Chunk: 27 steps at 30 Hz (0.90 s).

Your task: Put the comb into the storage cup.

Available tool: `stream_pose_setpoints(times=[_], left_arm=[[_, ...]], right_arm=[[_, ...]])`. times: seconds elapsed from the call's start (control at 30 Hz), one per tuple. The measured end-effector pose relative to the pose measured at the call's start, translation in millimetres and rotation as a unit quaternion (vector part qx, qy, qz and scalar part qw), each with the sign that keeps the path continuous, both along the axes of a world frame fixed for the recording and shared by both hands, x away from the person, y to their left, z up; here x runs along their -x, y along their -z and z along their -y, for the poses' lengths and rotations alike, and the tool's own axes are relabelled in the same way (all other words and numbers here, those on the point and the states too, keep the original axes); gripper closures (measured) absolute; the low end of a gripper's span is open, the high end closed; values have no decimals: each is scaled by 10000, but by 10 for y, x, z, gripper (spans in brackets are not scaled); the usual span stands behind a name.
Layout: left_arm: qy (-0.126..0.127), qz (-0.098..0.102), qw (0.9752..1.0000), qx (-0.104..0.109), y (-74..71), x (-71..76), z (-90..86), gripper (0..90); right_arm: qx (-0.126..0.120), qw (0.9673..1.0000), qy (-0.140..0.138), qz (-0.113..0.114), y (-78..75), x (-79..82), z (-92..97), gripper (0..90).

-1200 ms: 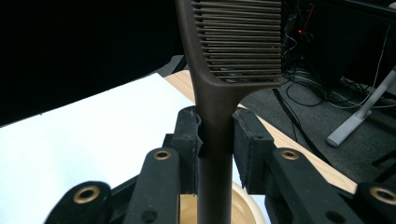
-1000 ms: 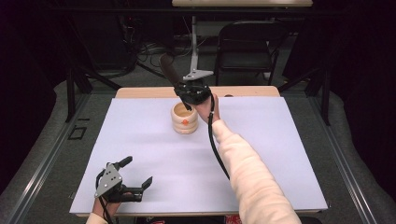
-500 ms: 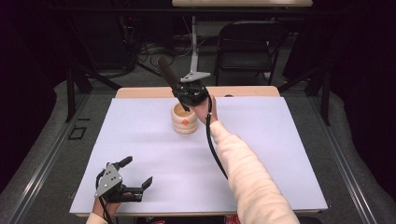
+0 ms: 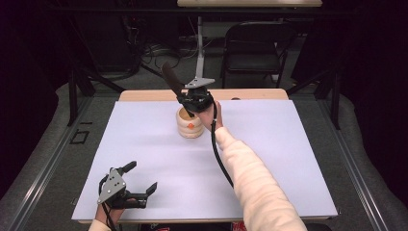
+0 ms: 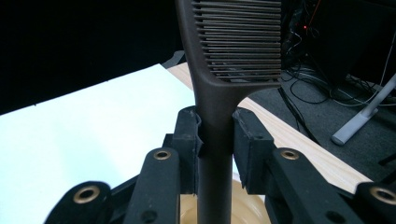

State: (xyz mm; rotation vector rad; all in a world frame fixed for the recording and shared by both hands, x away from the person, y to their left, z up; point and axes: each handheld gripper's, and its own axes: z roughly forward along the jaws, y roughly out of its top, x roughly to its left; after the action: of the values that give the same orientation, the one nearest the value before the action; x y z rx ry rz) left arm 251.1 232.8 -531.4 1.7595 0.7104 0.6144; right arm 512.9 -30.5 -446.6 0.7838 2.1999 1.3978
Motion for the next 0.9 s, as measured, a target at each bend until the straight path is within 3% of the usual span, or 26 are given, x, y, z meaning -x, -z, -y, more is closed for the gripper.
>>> stream_pose_setpoints(times=[0.9], left_arm=[[-8,-3,10000,-14,1,2,3,4]], right_arm=[[102,9998,-21,-143,192,-9,13,722]])
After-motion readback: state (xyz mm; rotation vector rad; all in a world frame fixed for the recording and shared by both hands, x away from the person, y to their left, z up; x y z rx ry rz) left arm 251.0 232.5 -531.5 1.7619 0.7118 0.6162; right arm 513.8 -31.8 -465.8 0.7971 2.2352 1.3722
